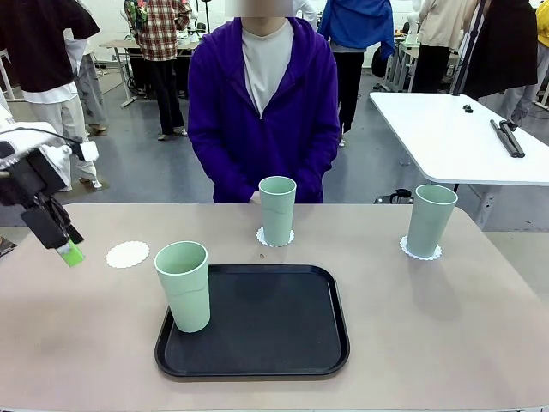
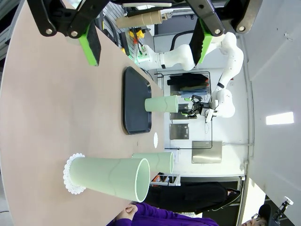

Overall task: Place coasters on the table and set cups on them.
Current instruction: Take one Reusable plastic cup from the Flat Tray and place it on a coaster set by the human.

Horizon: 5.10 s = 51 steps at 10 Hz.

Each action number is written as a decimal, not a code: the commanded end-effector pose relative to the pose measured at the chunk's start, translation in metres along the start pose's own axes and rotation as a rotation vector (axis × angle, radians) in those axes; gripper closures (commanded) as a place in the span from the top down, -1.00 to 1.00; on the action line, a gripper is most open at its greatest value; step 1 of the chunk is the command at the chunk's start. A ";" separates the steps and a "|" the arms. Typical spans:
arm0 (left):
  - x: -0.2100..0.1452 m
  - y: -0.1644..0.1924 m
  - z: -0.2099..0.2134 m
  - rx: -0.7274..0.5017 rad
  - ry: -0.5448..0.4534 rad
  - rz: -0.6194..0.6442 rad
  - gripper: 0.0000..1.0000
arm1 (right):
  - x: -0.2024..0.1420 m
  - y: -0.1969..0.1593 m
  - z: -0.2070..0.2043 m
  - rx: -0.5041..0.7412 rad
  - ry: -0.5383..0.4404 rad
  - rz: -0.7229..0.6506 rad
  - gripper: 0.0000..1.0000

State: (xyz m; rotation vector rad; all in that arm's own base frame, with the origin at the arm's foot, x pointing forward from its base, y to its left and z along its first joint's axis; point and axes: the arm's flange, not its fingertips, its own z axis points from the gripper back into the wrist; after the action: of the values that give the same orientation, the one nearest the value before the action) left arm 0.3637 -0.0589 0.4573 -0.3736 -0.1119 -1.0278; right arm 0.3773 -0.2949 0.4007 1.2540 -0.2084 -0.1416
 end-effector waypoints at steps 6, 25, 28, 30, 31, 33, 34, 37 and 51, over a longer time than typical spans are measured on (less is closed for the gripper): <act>0.004 -0.002 -0.009 0.023 0.021 -0.018 1.00 | 0.000 0.001 0.000 -0.006 -0.005 0.002 1.00; -0.044 0.100 -0.132 -0.383 -0.819 -0.564 1.00 | 0.000 0.001 0.000 -0.006 -0.005 0.002 1.00; -0.044 0.100 -0.132 -0.383 -0.819 -0.564 1.00 | 0.000 0.001 0.000 -0.006 -0.005 0.002 1.00; -0.042 0.098 -0.140 -0.404 -0.954 -0.554 1.00 | 0.000 0.001 0.000 -0.006 -0.005 0.002 1.00; -0.041 0.094 -0.154 -0.427 -1.012 -0.583 1.00 | 0.000 0.001 0.000 -0.006 -0.005 0.002 1.00; -0.041 0.088 -0.169 -0.436 -1.025 -0.596 1.00 | 0.000 0.001 0.000 -0.006 -0.005 0.002 1.00; -0.040 0.087 -0.174 -0.431 -1.031 -0.598 1.00 | 0.000 0.001 0.000 -0.006 -0.005 0.002 1.00; -0.033 0.087 -0.194 -0.462 -1.016 -0.553 1.00 | 0.000 0.001 0.000 -0.006 -0.005 0.002 1.00; 0.010 0.078 -0.242 -0.522 -0.941 -0.525 1.00 | 0.000 0.001 0.000 -0.006 -0.005 0.002 1.00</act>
State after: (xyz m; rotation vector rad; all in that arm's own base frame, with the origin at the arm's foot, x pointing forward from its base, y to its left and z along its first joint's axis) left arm 0.4099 -0.1083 0.2166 -1.3524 -0.8353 -1.3396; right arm 0.3772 -0.2950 0.4007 1.2540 -0.2086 -0.1417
